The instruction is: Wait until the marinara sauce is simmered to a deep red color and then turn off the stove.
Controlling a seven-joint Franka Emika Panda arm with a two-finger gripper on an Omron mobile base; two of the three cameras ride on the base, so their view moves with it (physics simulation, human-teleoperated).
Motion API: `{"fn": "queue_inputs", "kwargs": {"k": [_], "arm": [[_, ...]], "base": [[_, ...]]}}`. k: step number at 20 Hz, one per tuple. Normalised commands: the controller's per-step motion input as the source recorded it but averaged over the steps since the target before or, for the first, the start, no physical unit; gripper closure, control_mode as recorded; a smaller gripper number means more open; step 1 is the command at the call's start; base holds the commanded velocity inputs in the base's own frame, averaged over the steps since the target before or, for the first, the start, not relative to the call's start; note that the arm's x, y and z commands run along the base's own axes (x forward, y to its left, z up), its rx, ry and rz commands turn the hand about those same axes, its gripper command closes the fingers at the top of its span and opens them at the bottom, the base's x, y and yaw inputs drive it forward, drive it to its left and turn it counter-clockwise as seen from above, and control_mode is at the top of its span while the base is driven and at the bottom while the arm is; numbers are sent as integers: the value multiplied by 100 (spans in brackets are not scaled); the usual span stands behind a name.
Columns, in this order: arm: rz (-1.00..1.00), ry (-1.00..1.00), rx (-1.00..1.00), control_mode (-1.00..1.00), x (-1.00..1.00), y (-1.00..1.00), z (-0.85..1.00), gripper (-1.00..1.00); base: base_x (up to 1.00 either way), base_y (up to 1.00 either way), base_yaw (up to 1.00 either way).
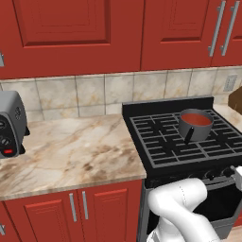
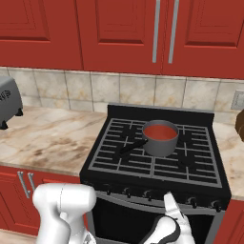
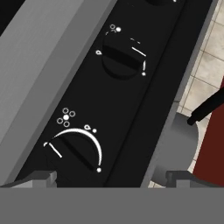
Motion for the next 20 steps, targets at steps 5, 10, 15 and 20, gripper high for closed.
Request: {"fn": "queue_inputs", "kwargs": {"k": [5,10,15,20], "arm": [[0,0,0,-100,0,0,0,-100],[0,0,0,-100,0,0,0,-100],[0,0,0,-100,0,0,0,-100],[0,0,0,-100,0,0,0,-100]], "base": [[0,0,0],[0,0,0],[0,0,0],[0,0,0]]}}
